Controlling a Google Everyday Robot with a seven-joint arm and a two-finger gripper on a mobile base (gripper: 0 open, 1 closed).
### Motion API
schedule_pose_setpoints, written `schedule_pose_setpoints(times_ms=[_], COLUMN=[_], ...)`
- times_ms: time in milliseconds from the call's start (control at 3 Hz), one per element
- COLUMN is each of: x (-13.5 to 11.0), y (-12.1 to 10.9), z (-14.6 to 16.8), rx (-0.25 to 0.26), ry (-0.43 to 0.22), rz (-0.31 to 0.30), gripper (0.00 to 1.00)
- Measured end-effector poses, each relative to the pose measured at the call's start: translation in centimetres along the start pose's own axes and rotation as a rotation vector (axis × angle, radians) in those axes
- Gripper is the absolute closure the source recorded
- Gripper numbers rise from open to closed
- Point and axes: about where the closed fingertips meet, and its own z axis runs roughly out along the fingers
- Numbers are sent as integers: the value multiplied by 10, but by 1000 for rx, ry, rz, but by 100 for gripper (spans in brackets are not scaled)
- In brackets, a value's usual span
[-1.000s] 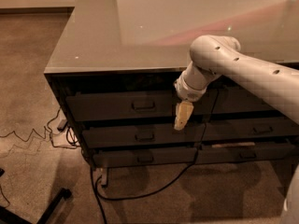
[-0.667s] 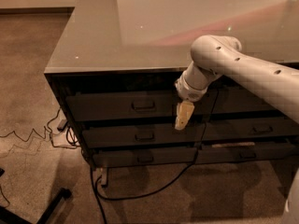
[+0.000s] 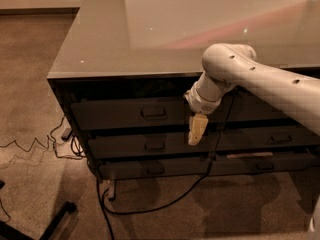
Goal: Open top drawer
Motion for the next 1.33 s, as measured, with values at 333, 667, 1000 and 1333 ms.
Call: schedule_pose_setpoints(times_ms=[333, 667, 1000, 1333], x=[2, 3, 1, 2], y=[-2, -13, -31, -45], z=[20, 29, 24, 20], rx=[0, 20, 59, 84], ry=[33, 38, 34, 33], rz=[-8, 4, 5, 10], gripper=[0, 0, 0, 0])
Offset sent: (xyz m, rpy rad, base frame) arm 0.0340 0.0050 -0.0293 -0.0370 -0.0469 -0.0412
